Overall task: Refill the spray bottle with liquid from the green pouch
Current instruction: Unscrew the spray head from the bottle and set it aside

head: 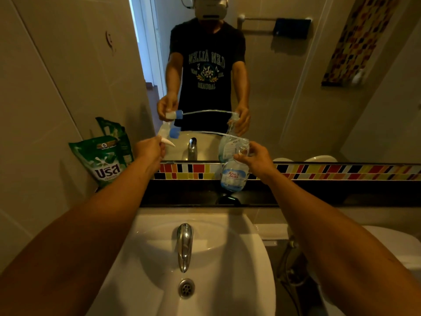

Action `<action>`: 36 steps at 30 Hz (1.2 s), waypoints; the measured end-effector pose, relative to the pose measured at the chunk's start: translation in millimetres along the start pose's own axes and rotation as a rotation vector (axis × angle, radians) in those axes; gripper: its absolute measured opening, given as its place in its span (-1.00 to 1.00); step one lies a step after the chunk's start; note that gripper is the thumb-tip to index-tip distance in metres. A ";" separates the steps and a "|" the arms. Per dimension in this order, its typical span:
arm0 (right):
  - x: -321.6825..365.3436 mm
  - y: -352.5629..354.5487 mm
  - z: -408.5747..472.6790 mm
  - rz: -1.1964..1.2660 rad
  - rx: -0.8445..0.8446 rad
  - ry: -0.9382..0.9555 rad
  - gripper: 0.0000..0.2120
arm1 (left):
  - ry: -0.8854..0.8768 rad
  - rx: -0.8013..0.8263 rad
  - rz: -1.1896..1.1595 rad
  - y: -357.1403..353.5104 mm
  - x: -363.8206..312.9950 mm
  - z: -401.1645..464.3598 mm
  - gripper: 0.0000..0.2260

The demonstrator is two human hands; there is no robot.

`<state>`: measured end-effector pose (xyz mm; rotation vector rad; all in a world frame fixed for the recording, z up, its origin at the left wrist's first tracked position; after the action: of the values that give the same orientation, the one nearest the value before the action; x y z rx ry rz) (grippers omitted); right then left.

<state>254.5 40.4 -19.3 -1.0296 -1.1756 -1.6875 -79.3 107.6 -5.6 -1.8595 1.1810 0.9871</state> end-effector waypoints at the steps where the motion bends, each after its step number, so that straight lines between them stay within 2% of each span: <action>1: -0.8 -2.1 -0.5 0.012 0.003 -0.002 -0.66 | 0.049 0.003 -0.060 2.4 12.7 2.0 -0.93; 5: -6.1 -8.3 -2.0 0.029 -0.006 -0.010 -0.66 | 0.207 0.049 -0.249 6.9 58.3 14.2 -0.94; 8: -12.2 -13.0 -3.9 0.015 -0.012 -0.015 -0.60 | 0.261 0.039 -0.269 15.0 83.2 26.6 -0.94; 12: -13.0 -22.5 -7.4 0.015 0.002 -0.001 -0.61 | 0.281 0.018 -0.259 24.6 109.9 36.6 -0.88; 15: -12.3 -31.9 -7.5 -0.004 0.026 0.020 -0.62 | 0.272 -0.032 -0.210 33.4 124.7 43.5 -0.94; 21: -14.5 -59.3 0.1 -0.008 0.090 0.029 -0.62 | 0.245 -0.123 -0.006 45.2 153.5 67.5 -0.86; 26: -15.9 -86.4 9.9 -0.014 0.153 0.057 -0.68 | 0.241 -0.113 0.129 44.2 171.5 83.3 -0.83; 30: -16.8 -102.5 16.7 -0.053 0.175 0.070 -0.65 | 0.199 -0.136 0.218 41.8 176.0 90.8 -0.86; 36: -26.1 -112.5 19.6 -0.090 0.161 0.069 -0.57 | 0.102 -0.152 0.417 43.0 178.5 101.0 -0.81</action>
<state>161.9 89.5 -71.7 -0.8248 -1.3062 -1.6533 -90.2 111.5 -214.8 -1.8346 1.6396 1.2470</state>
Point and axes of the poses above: each hand's wrist, its own z-axis towards the middle knuckle, its own y-axis out of the back of the hand, x = y × z, the point moved 7 cm from there along z, towards the middle knuckle, and after that the axes turned 9 degrees about y, right-handed, at the moved point
